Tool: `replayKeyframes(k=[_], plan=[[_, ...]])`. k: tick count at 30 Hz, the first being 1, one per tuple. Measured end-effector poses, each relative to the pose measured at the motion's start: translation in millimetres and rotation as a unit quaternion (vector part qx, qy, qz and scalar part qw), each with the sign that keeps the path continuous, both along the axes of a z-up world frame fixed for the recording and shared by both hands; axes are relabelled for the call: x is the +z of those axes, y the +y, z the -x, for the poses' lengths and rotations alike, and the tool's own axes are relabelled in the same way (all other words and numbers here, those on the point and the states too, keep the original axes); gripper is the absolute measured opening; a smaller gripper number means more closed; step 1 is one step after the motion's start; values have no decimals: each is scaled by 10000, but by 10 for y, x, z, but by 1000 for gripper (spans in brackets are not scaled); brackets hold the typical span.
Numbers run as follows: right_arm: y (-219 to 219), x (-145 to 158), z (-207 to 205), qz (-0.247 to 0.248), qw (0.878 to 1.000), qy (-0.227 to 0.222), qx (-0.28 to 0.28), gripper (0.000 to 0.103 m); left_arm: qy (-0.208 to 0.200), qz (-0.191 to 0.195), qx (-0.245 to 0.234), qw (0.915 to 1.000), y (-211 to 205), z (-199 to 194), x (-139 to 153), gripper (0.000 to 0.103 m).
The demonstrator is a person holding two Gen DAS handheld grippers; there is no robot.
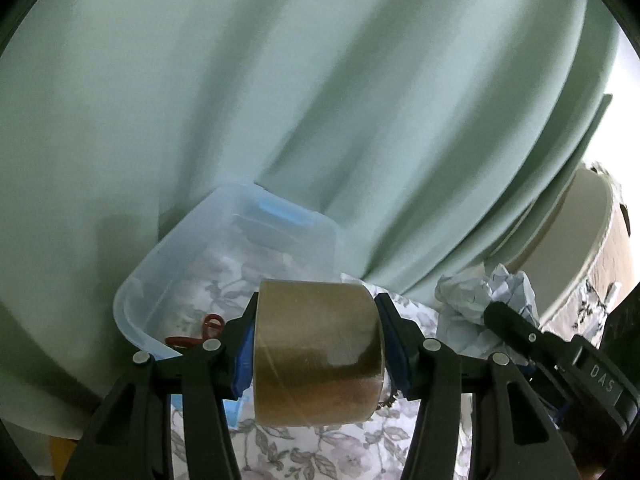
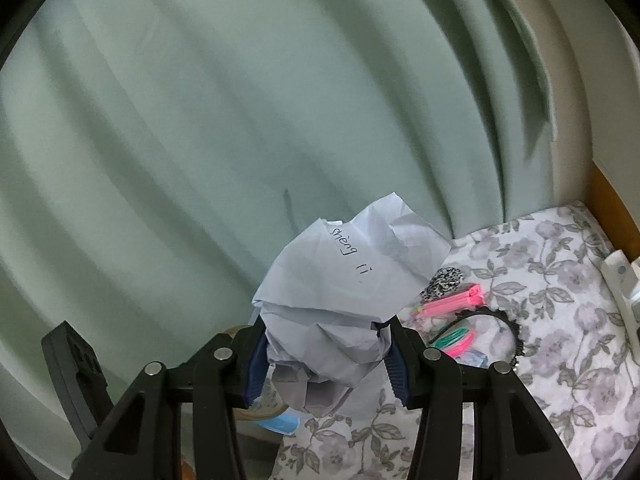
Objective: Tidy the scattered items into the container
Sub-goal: 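Lift and carry the tape roll and paper in both grippers over the clear box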
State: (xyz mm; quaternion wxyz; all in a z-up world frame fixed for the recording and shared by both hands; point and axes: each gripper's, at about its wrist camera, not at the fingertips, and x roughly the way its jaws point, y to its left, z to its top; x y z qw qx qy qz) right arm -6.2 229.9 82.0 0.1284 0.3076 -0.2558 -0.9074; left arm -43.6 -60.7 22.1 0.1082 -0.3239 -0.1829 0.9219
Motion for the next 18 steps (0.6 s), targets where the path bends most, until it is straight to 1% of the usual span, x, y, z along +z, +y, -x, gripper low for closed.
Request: replayKeyframes(k=[10, 18], plan=[[-284, -155, 149, -195, 9990, -187, 342, 52, -98, -121, 266, 9995, -245, 80, -105, 55], [-410, -391, 291, -345, 9968, -399, 600, 53, -76, -151, 479, 9987, -394, 136, -141, 55]])
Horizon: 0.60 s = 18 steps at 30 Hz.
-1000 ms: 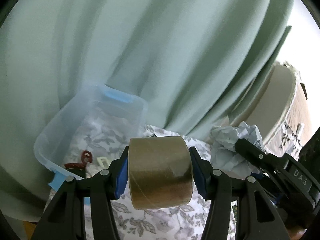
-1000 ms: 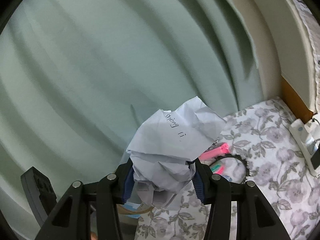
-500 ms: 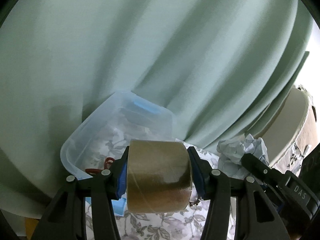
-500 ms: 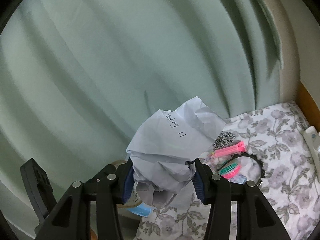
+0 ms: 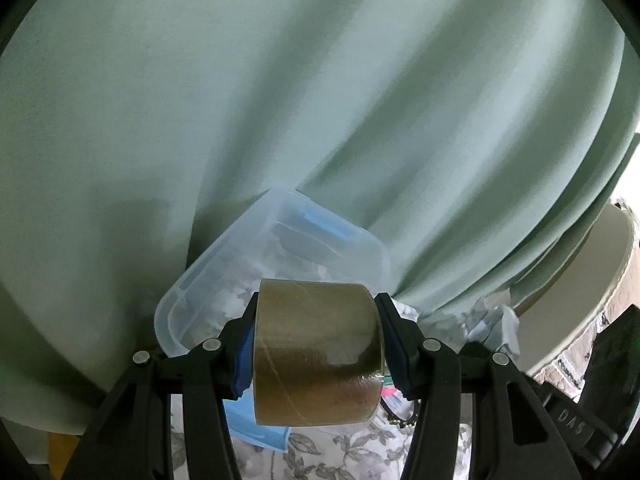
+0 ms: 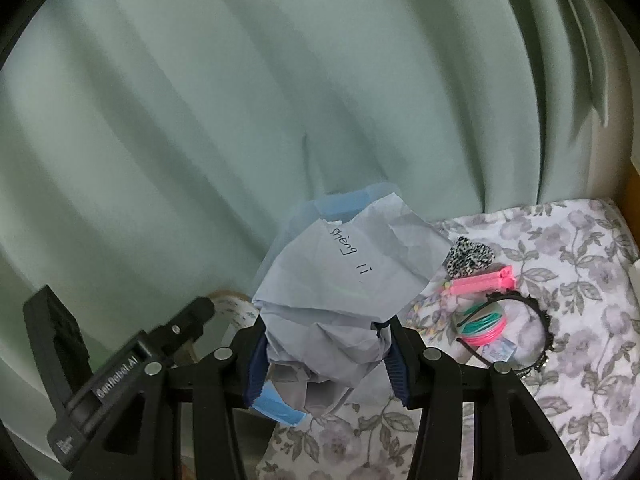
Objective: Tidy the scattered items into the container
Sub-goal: 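Lift and carry the tape roll and paper in both grippers over the clear box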
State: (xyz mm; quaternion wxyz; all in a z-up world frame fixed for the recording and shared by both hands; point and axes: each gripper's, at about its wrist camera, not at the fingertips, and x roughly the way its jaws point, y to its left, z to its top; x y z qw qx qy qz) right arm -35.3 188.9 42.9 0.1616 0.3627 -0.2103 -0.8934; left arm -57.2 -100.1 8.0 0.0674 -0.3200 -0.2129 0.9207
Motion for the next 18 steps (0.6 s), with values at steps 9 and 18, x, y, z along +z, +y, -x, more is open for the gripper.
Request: replayKeyframes(k=[9, 18], plan=[[-137, -137, 115, -155, 9996, -179, 154, 53, -101, -47, 65, 9999, -59, 94, -136, 55], [-398, -241, 228, -325, 9976, -256, 561, 55, -106, -62, 199, 9997, -198, 161, -191, 55]])
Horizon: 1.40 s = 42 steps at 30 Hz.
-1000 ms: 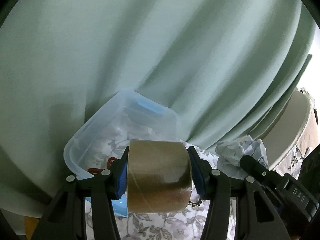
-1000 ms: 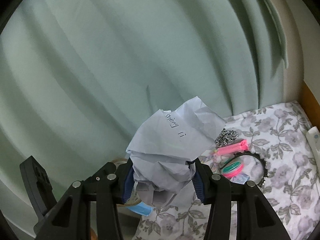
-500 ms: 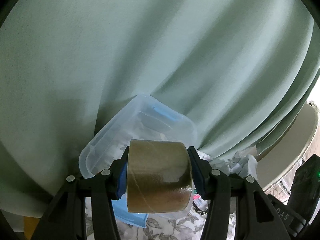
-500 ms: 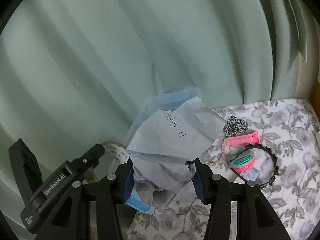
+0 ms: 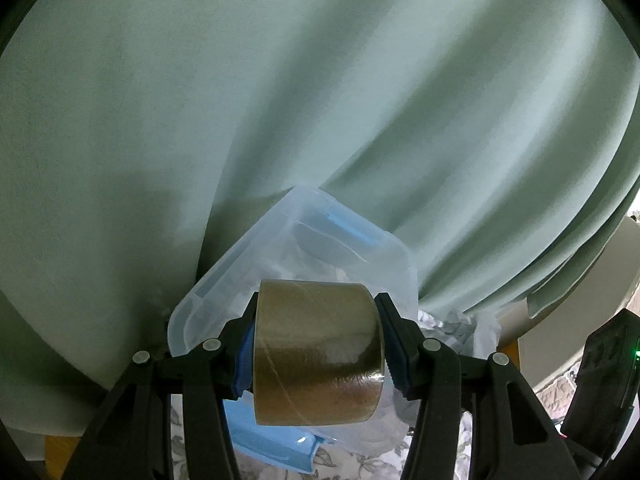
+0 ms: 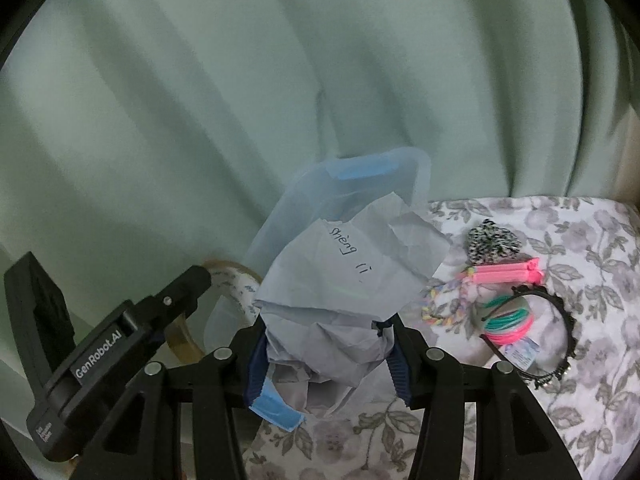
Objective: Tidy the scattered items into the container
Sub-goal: 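Lift and carry the tape roll and paper in both grippers over the clear box, then open both grippers to drop the tape roll and paper into the box, then move both grippers back over the remaining items on the bed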
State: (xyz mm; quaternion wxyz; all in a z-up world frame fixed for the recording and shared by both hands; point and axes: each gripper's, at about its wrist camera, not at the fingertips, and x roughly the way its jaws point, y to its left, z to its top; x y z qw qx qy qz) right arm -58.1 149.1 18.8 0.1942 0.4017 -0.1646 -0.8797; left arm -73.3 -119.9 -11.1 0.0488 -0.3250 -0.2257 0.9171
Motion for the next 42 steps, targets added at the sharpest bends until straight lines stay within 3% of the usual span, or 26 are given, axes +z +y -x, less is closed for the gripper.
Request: replayKeyframes(k=[6, 8, 12, 23, 26, 29, 42], plan=[[-250, -59, 53, -359, 9987, -76, 365, 67, -46, -143, -9, 9999, -61, 31, -18, 56], [-269, -101, 70, -386, 9984, -113, 392, 68, -50, -187, -69, 9998, -54, 33, -30, 61], [-278, -171, 77, -348, 9985, -191, 380, 84, -113, -151, -119, 9998, -33, 47, -57, 70], [-157, -176, 56, -343, 9990, -227, 185, 89, -284, -92, -136, 9995, 21, 61, -81, 85], [-94, -180, 25, -357, 9990, -244, 80, 90, -300, -34, -125, 9995, 37, 50, -57, 85], [-9, -169, -18, -323, 9992, -229, -48, 103, -315, 28, -106, 9994, 56, 33, -32, 85], [337, -21, -275, -69, 9990, -74, -432, 103, -284, 413, -70, 9987, 204, -161, 146, 85]])
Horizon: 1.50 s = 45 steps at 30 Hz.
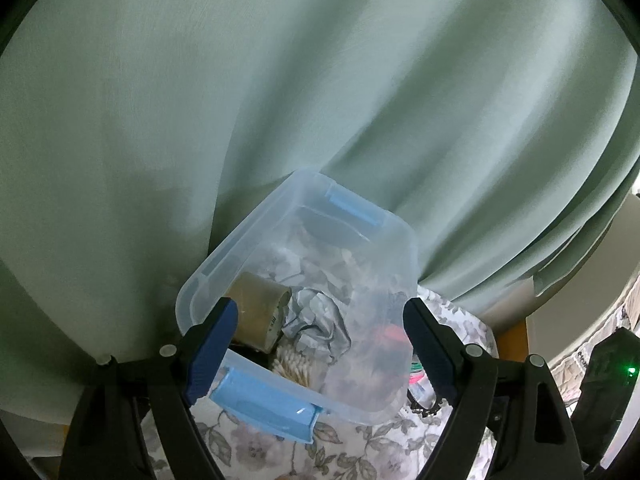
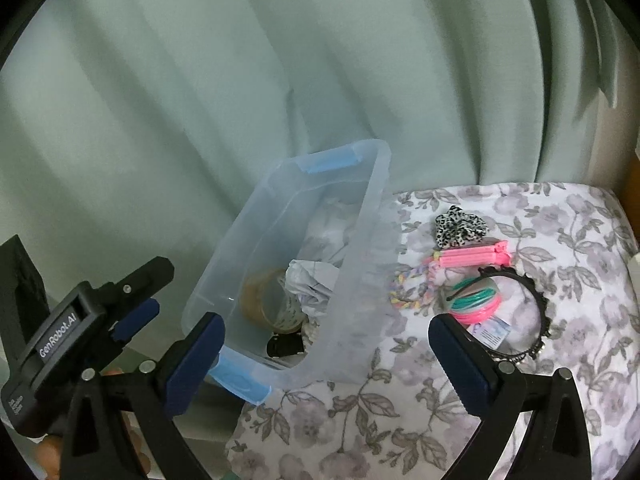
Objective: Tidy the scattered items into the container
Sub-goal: 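Move both grippers back over the remaining items on the bed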
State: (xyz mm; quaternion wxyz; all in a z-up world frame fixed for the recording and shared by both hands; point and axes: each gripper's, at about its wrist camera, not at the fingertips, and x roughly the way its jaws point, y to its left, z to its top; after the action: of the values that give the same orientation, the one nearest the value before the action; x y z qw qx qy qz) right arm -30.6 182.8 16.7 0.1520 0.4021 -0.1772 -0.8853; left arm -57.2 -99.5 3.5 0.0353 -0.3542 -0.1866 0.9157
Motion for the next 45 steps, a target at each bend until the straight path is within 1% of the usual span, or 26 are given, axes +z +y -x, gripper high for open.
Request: replayKeyframes(k=[11, 23, 24, 25, 31, 39, 45], plan=[[324, 81, -228, 282, 9991, 202, -253, 103, 102, 422, -200, 9989, 349, -124, 179, 85], [866, 124, -485, 650, 9945, 410, -713, 103, 200, 901, -576, 9941, 884, -246, 309, 86], [910, 119, -507, 680, 9940, 416, -749, 103, 198, 923, -601, 9937, 917, -259, 314, 89], [948, 115, -525, 704, 9936, 421, -778, 103, 198, 941, -628, 9934, 952, -273, 318, 95], [1191, 101, -641, 864, 9904, 471, -973, 103, 248, 1089, -848, 9901, 1193, -344, 360, 96], [1462, 41, -748, 987, 9864, 507, -1215, 103, 146, 1271, -1149, 9851, 1504, -387, 313, 96], [1634, -39, -791, 998, 9842, 479, -1379, 103, 24, 1366, -1351, 9814, 1714, -387, 206, 96]])
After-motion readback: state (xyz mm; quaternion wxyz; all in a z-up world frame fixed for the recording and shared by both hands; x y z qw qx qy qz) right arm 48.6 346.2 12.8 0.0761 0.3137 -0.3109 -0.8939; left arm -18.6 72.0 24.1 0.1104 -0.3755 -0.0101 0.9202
